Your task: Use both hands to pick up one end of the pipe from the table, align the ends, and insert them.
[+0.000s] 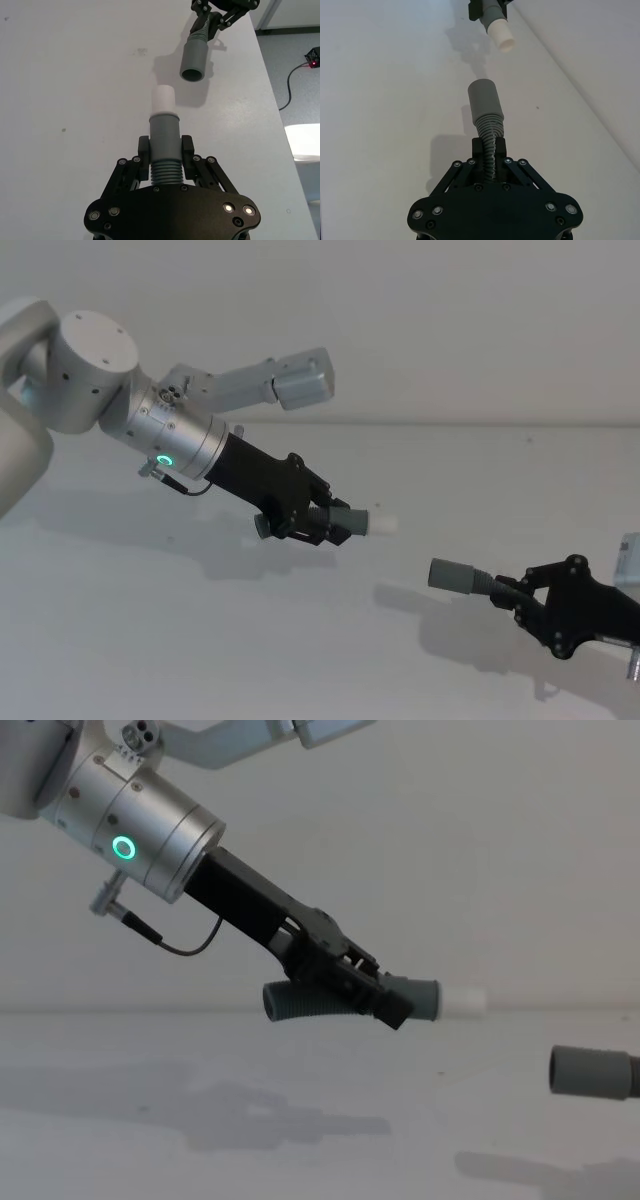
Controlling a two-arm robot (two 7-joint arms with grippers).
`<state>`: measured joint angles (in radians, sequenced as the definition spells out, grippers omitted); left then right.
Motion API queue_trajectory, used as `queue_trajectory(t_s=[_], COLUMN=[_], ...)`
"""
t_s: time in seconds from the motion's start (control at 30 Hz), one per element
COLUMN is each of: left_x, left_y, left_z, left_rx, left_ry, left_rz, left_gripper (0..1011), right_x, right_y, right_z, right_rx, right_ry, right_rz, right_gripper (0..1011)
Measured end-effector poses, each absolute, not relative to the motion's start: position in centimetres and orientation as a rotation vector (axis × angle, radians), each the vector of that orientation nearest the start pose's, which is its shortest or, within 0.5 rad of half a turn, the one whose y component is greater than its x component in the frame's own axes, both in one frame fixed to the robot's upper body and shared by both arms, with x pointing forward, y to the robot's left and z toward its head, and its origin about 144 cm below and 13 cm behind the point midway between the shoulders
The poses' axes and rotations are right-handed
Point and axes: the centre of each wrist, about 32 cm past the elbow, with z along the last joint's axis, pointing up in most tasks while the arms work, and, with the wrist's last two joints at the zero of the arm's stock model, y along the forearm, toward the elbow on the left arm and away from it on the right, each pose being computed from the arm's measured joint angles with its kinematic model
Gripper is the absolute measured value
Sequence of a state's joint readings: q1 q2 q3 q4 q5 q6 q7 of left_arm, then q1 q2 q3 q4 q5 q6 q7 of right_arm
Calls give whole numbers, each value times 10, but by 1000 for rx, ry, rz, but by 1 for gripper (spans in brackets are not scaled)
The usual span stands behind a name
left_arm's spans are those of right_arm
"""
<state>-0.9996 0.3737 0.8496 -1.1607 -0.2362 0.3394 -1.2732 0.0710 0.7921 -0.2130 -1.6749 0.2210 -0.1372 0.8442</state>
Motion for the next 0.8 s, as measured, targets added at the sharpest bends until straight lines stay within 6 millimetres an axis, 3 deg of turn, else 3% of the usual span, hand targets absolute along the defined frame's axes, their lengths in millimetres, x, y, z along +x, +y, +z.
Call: queue_trajectory(t_s=[0.8], left_x=[653], left_y=[165], left_z=[1338], left_rx=[633], left_ry=[-102], left_rz=[-93], left_gripper=[355], right_x=[472], right_y=[-356], right_z=[1233], right_rx=[-459], right_ry=[-342], right_rz=[-497], right_gripper=[115])
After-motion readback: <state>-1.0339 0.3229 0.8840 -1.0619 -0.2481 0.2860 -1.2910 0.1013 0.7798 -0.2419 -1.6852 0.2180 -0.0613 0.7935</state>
